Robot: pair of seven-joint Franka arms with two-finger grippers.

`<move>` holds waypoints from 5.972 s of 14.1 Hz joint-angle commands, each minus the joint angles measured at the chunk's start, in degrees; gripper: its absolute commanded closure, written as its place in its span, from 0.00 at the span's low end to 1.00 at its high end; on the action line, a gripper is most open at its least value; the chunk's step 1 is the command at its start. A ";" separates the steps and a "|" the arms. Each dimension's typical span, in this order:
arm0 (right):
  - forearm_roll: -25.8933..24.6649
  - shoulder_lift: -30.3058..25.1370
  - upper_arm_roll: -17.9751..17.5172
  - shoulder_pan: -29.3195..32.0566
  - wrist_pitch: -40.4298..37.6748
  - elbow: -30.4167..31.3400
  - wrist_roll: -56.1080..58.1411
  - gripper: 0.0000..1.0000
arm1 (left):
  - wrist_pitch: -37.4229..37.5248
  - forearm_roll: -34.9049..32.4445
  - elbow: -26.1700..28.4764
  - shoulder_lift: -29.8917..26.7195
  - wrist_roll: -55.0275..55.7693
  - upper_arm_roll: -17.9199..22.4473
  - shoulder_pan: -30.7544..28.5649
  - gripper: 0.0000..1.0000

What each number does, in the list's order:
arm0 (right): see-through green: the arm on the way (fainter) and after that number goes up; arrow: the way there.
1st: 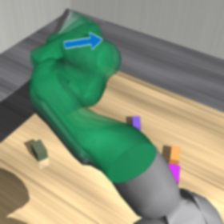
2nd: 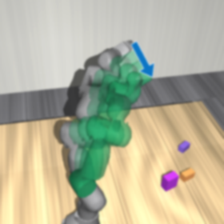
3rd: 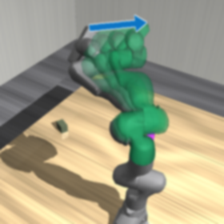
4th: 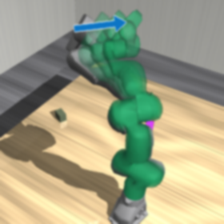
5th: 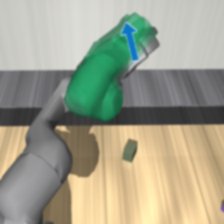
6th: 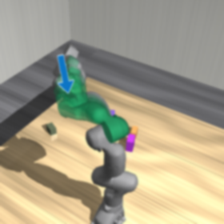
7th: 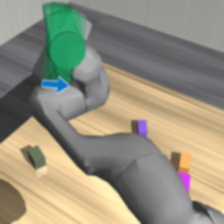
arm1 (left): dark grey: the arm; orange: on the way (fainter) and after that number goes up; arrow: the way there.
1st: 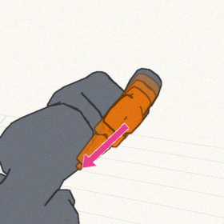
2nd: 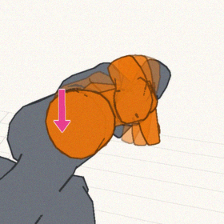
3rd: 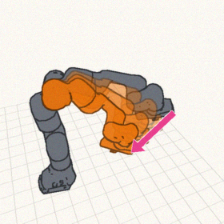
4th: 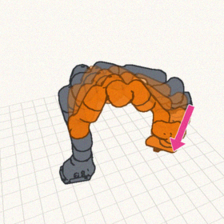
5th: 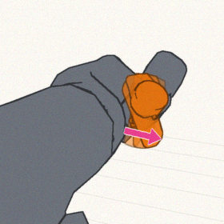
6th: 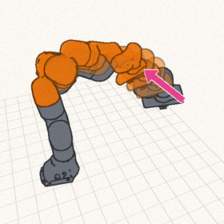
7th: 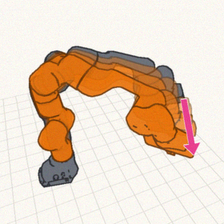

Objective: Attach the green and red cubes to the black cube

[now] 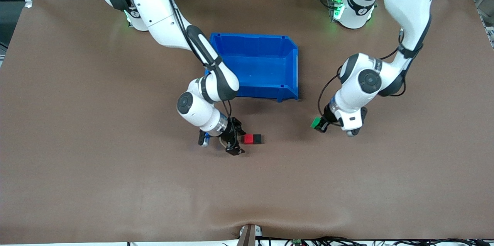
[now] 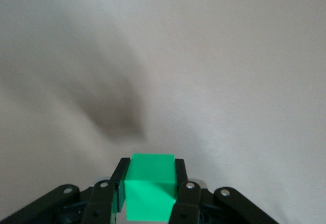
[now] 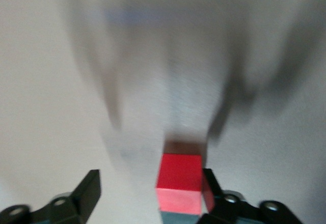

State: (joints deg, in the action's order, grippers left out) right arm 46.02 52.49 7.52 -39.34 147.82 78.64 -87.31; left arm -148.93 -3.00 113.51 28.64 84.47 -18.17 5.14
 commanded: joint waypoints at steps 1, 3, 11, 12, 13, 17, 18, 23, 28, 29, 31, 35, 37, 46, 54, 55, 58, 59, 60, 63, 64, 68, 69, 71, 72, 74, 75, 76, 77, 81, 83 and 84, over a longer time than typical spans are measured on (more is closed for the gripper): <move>-9.59 -5.01 1.43 2.95 -13.03 -0.68 0.30 0.00 | 0.57 0.19 -8.99 6.59 9.63 0.50 3.55 1.00; -13.31 -7.65 2.85 6.01 -24.71 -1.99 3.43 0.00 | 0.57 0.11 -12.86 9.32 14.39 0.77 5.14 1.00; -20.87 -21.63 5.13 21.04 -52.51 -6.57 36.11 0.00 | 5.30 0.19 -24.90 17.40 28.44 1.73 10.93 1.00; -21.75 -23.03 5.14 22.80 -56.20 -6.57 41.20 0.00 | 5.75 0.11 -26.05 17.94 30.30 4.00 13.30 1.00; -22.02 -24.44 5.31 24.64 -59.63 -6.57 46.74 0.00 | 5.93 0.37 -26.24 18.03 30.75 6.63 16.10 1.00; -24.91 -30.85 5.40 34.31 -70.28 -6.57 67.50 0.00 | 5.93 0.54 -27.38 19.70 35.05 9.91 20.26 1.00; -28.41 -32.96 5.31 34.85 -71.95 -6.57 69.88 0.00 | 5.93 0.46 -27.47 19.79 36.28 9.99 21.05 1.00; -43.54 -44.83 4.43 32.84 -75.57 -3.67 83.68 0.00 | 5.93 0.28 -28.87 20.67 41.29 10.17 22.98 1.00; -44.09 -58.35 4.43 32.40 -63.37 17.30 88.61 0.00 | 5.93 0.54 -29.58 21.02 42.97 10.35 23.96 1.00; -44.00 -59.51 4.52 32.48 -63.61 18.64 92.28 0.00 | 5.93 0.54 -30.19 21.11 43.41 10.35 23.96 1.00; -44.17 -59.44 4.61 32.83 -63.88 18.22 100.64 0.00 | 5.93 0.54 -30.63 21.28 44.02 10.35 24.39 1.00; -46.28 -56.71 4.70 32.84 -64.06 10.06 100.93 0.00 | 6.02 0.19 -30.54 20.93 43.94 10.35 24.75 1.00; -46.28 -56.45 4.52 32.40 -64.06 9.34 100.84 0.00 | 7.76 0.11 -30.63 20.49 43.76 10.35 24.66 1.00; -46.20 -56.80 1.28 33.53 -64.49 9.25 100.84 0.00 | 12.70 0.02 -31.86 20.23 42.10 10.35 24.66 0.00; -45.93 -56.89 -2.51 38.37 -67.31 9.43 99.36 0.00 | 24.97 -0.07 -31.69 7.95 14.55 10.26 18.17 0.00; -45.93 -56.89 -2.60 38.37 -67.31 9.43 97.00 0.00 | 27.70 -0.07 -31.34 5.49 9.36 10.26 17.02 0.00; -46.11 -56.89 -2.86 37.85 -67.84 9.34 93.37 0.00 | 35.70 -0.07 -31.25 -0.50 -6.02 10.26 12.54 0.00; -46.11 -56.89 -2.86 37.93 -67.75 9.25 93.37 0.00 | 37.12 -0.07 -31.25 -1.91 -10.07 10.35 11.22 0.00; -46.19 -56.89 -2.86 37.93 -67.66 9.25 93.37 0.00 | 38.52 -0.07 -31.25 -3.40 -13.25 10.35 9.64 0.00; -46.28 -56.89 -2.86 37.85 -67.75 9.25 93.37 0.00 | 44.49 -0.07 -31.25 -8.14 -24.05 10.35 4.90 0.00; -46.28 -56.89 -2.86 37.85 -67.75 9.25 93.37 0.00 | 46.08 -0.07 -31.25 -9.73 -28.70 10.26 2.97 0.00; -46.72 -56.80 -2.86 38.02 -67.75 9.25 93.29 0.00 | 53.72 -0.07 -31.16 -16.06 -45.41 10.17 -1.78 0.00; -46.72 -56.80 -2.77 38.11 -67.75 9.25 93.29 0.00 | 55.48 -0.07 -31.16 -17.11 -49.54 10.26 -2.49 0.00; -46.72 -56.71 -2.69 38.37 -67.75 9.25 93.37 0.00 | 57.86 -0.07 -30.90 -19.40 -55.53 10.26 -3.90 0.00; -46.72 -56.71 -2.69 38.37 -67.57 9.25 93.29 0.00 | 59.09 -0.07 -30.90 -20.28 -57.12 10.26 -4.69 0.00; -46.64 -56.71 -2.77 38.02 -67.83 9.25 93.29 0.00 | 59.63 0.02 -30.11 -21.60 -60.11 10.17 -5.31 0.00; -46.64 -56.71 -2.77 37.93 -67.83 9.25 93.29 0.00 | 59.63 -0.07 -29.84 -22.39 -61.34 10.17 -5.40 0.00; -46.64 -56.71 -2.77 38.02 -67.75 9.25 93.29 0.00 | 59.63 -0.07 -29.41 -23.36 -63.10 10.26 -5.40 0.00; -46.64 -56.71 -2.77 38.11 -67.92 9.25 93.29 0.00 | 59.63 0.02 -28.62 -24.32 -64.85 10.26 -6.01 0.00; -46.64 -56.62 -2.60 38.55 -68.01 9.43 93.29 0.00 | 59.72 0.02 -25.80 -28.28 -67.33 9.91 -6.19 0.00; -46.64 -56.62 -2.60 38.46 -68.01 9.43 93.20 0.00 | 59.54 0.02 -23.70 -30.30 -68.55 10.17 -5.67 0.00; -46.64 -56.62 -2.60 38.37 -68.01 9.34 93.20 0.00 | 59.46 0.10 -21.95 -31.61 -69.69 10.17 -5.58 0.00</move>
State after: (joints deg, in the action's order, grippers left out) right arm 0.05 -4.51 5.83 -2.08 80.48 88.93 6.43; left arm -89.17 -3.07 86.78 1.09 17.08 -7.93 -0.37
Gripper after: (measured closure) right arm 0.000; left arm 0.000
